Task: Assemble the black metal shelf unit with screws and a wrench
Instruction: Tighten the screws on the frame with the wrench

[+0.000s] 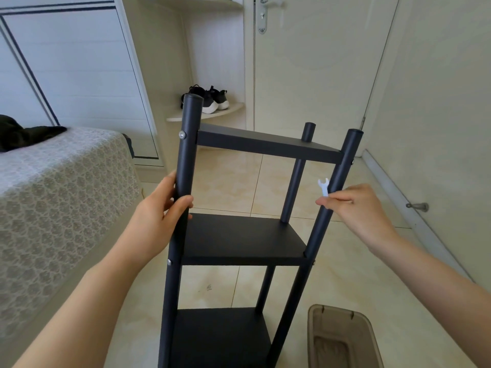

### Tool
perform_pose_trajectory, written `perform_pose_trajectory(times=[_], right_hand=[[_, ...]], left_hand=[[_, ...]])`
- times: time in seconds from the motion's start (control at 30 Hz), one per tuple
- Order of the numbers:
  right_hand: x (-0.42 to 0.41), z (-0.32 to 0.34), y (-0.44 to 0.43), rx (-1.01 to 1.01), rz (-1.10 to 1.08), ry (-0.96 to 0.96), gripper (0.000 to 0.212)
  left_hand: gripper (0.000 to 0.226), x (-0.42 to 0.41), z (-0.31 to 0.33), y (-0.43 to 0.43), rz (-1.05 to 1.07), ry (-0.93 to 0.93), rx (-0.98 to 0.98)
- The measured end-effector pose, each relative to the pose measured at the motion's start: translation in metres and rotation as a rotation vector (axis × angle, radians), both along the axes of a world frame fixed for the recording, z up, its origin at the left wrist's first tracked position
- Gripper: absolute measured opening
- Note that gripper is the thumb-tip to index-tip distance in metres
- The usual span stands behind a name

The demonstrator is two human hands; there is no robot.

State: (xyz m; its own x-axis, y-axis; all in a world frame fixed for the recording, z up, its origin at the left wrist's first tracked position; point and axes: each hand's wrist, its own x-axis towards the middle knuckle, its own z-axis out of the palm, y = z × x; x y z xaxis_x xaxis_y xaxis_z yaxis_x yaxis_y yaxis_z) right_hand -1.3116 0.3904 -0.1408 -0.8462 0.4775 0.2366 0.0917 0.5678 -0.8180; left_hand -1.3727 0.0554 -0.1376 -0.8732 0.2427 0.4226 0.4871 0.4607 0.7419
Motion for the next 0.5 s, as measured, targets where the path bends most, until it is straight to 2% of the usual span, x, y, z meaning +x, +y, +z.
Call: perform_pose_trajectory(times=[0.13,0.27,0.4,0.5], right_hand=[[-0.005,0.013,0.003,-0.293,0.099,-0.074,0.012],[-0.009,0.016,-0.008,-0.493,0.152,-0.052,0.008],[-0.011,0.018,-0.023,-0.498,0.203,-0.050,0.009],[-0.011,0.019,-0.038,-0.437,0.259,-0.048,0.008]], left_hand=[[0.044,-0.006,-0.003,0.003,0.054,0.024,-0.020],[0.045,-0.013,-0.009,0.008,0.225,0.119,-0.054],[0.031,-0.026,-0.017,0.003,0.362,0.192,-0.069],[0.031,-0.035,-0.022,0.001,0.435,0.134,0.043]])
